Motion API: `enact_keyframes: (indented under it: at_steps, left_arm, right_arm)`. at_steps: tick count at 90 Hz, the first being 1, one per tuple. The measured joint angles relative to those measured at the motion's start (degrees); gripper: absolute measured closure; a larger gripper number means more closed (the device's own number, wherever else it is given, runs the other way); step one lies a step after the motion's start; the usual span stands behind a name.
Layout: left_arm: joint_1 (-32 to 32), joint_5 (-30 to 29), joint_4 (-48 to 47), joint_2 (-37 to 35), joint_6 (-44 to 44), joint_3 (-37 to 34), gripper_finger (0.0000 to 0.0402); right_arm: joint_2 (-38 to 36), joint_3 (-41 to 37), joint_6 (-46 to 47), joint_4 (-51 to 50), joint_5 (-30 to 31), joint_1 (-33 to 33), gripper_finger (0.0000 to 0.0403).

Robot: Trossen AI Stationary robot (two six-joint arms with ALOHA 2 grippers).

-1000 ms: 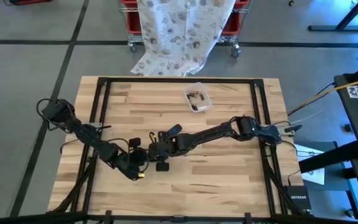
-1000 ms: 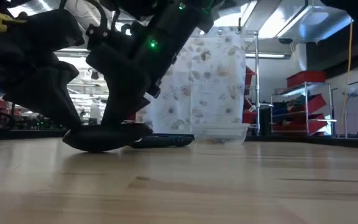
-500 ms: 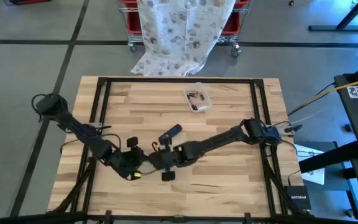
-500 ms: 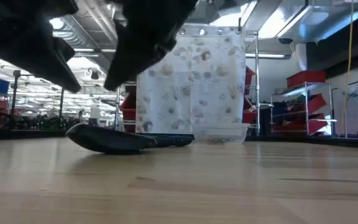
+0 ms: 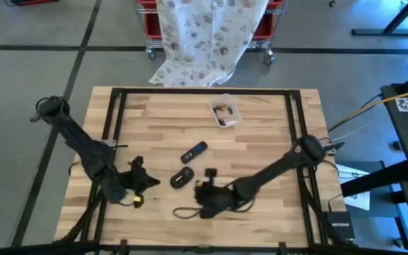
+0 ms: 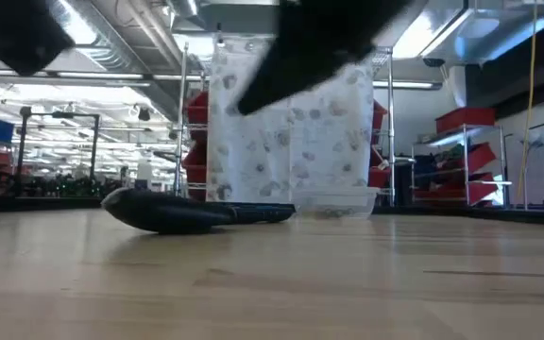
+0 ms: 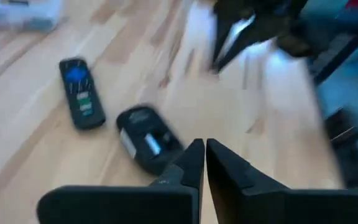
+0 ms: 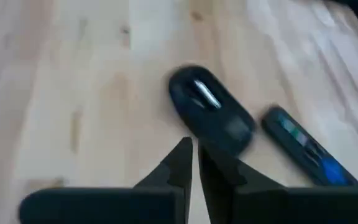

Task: Insert battery
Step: Insert the white battery into the wireless mouse

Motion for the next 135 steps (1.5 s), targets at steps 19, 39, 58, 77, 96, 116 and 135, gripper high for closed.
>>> enact_keyframes:
  at_steps: [19, 39, 58, 77, 96, 116, 135]
  left_arm:
    - [0.17, 4.27, 7.76, -20.92, 8.04, -10.06, 0.0401]
    - [1.4, 9.75, 16.75, -37.38, 15.34, -20.6, 0.0401]
    - [3.59, 8.73, 16.77, -46.21, 29.5, -22.31, 0.0401]
    - [3.97, 4.94, 15.92, -49.38, 31.29, -22.31, 0.0401]
    - [3.97, 4.96, 14.04, -49.34, 31.25, -22.31, 0.0402]
    - [3.97, 4.96, 7.85, -49.31, 31.2, -22.31, 0.0402]
    - [3.97, 4.96, 0.59, -49.31, 31.17, -22.31, 0.0401]
  right_arm:
    - [-17.78, -21.09, 2.17, 21.19, -0.2, 2.61, 0.0391]
    - [-25.02, -37.53, 1.98, 46.83, -2.33, 3.55, 0.0391]
    - [-24.98, -39.92, 1.8, 51.7, -3.13, 3.51, 0.0391]
    - [-24.97, -39.93, 2.19, 55.25, -4.29, 3.57, 0.0391]
    - [-24.97, -39.91, 4.3, 55.23, -5.57, 3.54, 0.0391]
    - [-24.97, -39.91, 4.63, 55.47, -5.24, 3.53, 0.0391]
    - [-24.97, -39.86, 8.25, 57.88, -1.51, 3.53, 0.0391]
